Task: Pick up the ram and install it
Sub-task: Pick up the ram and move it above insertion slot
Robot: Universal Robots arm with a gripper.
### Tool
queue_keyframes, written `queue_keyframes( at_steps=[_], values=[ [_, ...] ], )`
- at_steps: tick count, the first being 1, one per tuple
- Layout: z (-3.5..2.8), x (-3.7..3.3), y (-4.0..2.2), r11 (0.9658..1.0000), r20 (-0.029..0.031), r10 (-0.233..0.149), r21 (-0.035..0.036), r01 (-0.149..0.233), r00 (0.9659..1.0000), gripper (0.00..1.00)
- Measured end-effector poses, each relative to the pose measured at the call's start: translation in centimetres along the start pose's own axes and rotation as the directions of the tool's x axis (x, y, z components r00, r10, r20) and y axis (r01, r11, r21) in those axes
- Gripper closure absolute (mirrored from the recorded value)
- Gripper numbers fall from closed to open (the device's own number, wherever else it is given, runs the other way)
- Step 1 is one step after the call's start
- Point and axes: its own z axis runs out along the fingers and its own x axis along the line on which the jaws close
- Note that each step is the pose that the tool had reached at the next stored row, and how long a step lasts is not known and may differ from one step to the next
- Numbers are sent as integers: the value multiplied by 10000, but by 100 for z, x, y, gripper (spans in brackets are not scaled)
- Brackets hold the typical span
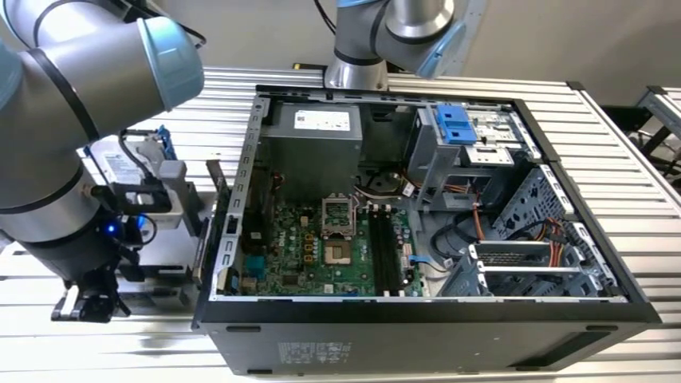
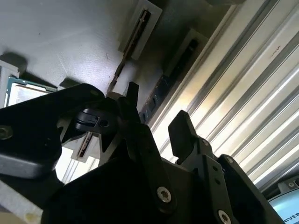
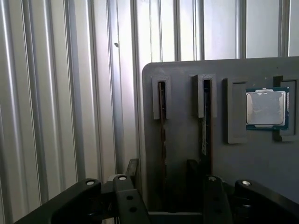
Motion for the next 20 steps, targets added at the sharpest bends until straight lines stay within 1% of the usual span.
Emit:
queue_keyframes(
  at_steps=[1, 20],
  values=[
    [0, 3, 0, 10000, 1, -1, 1, 1, 10000, 100],
    [1, 61, -3, 10000, 0, 0, 0, 0, 10000, 100]
  ],
)
